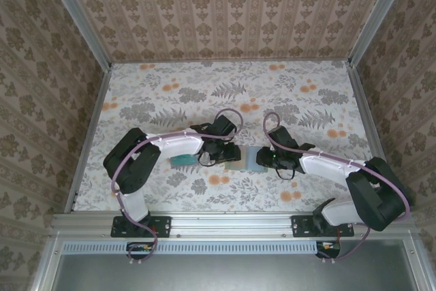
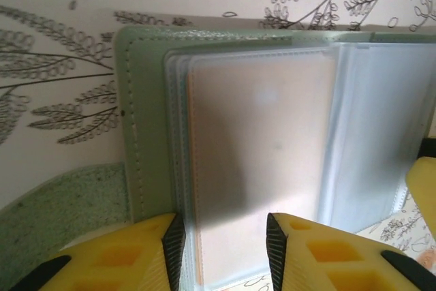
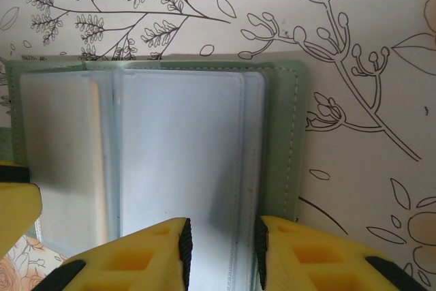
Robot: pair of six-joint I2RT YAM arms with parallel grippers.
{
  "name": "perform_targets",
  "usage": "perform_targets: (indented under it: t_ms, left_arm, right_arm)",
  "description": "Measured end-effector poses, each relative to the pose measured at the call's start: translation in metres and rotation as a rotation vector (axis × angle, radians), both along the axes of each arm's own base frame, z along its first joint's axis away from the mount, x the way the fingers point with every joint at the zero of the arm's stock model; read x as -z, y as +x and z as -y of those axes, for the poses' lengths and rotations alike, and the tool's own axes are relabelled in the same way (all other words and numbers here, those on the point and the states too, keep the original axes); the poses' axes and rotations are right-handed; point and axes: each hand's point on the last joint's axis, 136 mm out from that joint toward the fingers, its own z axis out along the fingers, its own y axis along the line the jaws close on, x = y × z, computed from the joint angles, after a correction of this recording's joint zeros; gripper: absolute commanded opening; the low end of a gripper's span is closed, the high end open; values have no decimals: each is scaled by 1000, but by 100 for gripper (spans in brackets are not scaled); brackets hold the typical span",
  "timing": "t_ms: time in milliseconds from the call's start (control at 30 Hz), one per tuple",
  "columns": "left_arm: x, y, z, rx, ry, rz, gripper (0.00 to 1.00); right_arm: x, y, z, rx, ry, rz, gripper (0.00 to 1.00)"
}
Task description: Take the credit cards out of the card holder
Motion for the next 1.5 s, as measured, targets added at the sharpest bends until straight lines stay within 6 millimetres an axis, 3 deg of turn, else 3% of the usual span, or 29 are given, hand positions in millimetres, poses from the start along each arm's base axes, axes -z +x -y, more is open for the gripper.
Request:
perform_targets:
  t_ms: [367, 933, 1233, 1367, 1500]
  left_arm:
    - [-7, -4, 13, 52, -62, 4, 61]
    - [-18, -2, 29, 96, -148, 25, 76]
    - [-22, -2, 33, 110, -172, 34, 98]
    - [-25, -3, 34, 114, -175, 39, 100]
    - [-26, -4, 33, 114, -173, 38, 100]
  right_arm:
    - [3, -1, 1, 3, -5, -11, 34]
    - [4, -1, 1, 3, -6, -12, 35]
    - [4, -1, 1, 3, -6, -13, 36]
    - [3, 0, 5, 15, -17, -8, 41]
    - [-11, 4, 19, 61, -34, 29, 45]
